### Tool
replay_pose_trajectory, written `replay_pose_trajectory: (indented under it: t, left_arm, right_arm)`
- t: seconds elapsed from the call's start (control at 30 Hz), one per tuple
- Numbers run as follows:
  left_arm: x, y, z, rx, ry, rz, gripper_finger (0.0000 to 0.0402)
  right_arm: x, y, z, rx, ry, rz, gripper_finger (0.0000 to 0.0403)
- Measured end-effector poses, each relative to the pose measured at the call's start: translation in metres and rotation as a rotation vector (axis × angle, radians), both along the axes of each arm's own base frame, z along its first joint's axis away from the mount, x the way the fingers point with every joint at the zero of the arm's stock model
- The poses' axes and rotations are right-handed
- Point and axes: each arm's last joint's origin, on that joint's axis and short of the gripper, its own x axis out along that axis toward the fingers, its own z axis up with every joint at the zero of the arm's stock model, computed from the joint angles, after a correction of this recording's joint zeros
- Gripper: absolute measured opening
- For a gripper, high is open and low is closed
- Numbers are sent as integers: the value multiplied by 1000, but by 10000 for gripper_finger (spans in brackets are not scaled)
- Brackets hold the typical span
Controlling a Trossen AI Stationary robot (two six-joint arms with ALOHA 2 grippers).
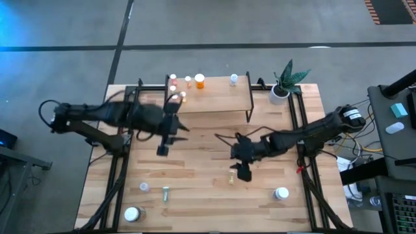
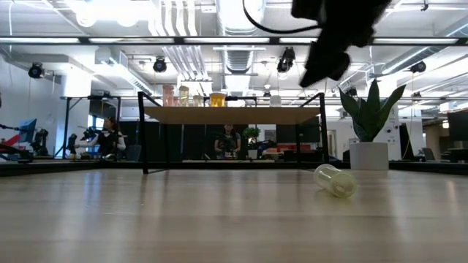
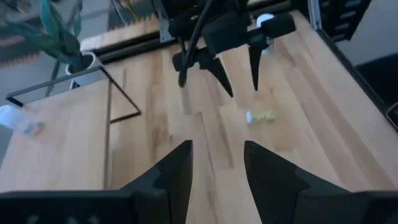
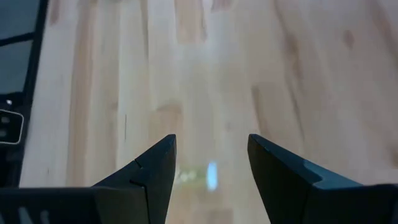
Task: Pick and place medicine bottles onto shelf by color
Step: Put the yellow pill bottle on the shelf
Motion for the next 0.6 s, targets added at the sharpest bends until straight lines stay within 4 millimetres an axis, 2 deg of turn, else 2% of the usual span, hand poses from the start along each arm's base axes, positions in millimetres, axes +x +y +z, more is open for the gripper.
replay_pose_trajectory:
  t: [0.17, 0.3, 0.43, 0.6]
  left_arm:
    - [-16, -20, -40, -103, -145, -4, 127]
    - [-21, -26, -71, -185, -283, -15, 128]
    - [-19, -28, -103, -225, -399, -28, 128]
    - [-14, -32, -138, -292, -395, -14, 128]
  right_arm:
    - [-14, 20, -16, 3, 50, -100, 189]
    - [-23, 24, -28, 15, 77, -229, 189]
    - [-30, 23, -40, 43, 100, -352, 189]
    - [-34, 25, -58, 51, 131, -450, 189]
